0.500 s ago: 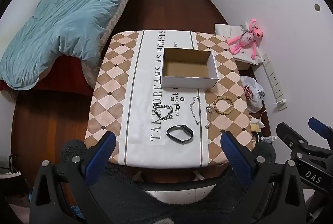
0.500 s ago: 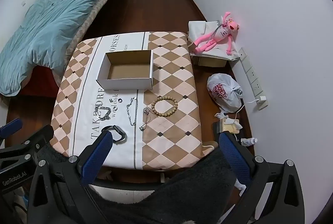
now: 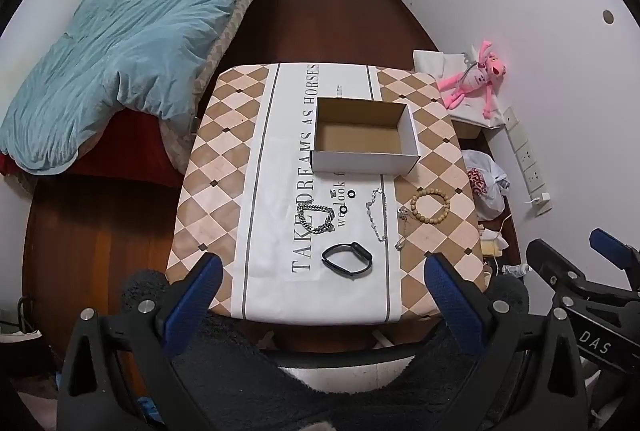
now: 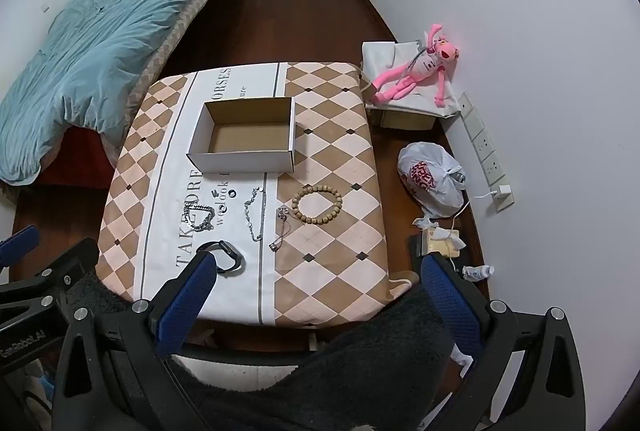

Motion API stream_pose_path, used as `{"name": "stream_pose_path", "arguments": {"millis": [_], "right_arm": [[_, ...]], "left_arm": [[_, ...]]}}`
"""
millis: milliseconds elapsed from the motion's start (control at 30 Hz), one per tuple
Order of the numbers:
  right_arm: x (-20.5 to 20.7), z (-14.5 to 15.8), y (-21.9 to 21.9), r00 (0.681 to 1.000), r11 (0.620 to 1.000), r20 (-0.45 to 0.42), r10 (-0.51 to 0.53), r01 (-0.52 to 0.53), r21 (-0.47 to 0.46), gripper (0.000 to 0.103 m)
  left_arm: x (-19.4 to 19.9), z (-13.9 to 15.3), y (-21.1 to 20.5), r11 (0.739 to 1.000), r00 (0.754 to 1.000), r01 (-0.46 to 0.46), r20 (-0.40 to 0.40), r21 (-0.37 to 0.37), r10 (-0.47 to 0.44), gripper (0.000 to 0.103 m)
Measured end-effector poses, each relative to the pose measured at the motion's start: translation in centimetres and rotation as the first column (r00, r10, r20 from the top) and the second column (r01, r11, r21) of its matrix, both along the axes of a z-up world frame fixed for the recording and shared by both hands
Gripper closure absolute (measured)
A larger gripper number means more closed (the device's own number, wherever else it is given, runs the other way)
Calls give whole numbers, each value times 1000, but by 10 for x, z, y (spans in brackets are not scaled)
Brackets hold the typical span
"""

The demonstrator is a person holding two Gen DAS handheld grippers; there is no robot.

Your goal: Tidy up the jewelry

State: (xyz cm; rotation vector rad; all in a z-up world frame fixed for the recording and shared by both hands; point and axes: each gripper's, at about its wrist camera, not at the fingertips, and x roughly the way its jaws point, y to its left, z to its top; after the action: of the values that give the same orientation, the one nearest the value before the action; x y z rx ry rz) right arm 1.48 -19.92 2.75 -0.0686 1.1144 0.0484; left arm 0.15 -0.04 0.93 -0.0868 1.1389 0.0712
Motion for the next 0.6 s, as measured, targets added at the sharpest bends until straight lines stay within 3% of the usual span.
{"name": "stream_pose_path", "arguments": {"millis": [600], "right_arm": [[-2, 6, 2, 1000, 1000, 20, -9, 9, -10, 0]], "left_arm": [[-3, 5, -1, 1000, 1000, -5, 20, -4, 5, 0]]}}
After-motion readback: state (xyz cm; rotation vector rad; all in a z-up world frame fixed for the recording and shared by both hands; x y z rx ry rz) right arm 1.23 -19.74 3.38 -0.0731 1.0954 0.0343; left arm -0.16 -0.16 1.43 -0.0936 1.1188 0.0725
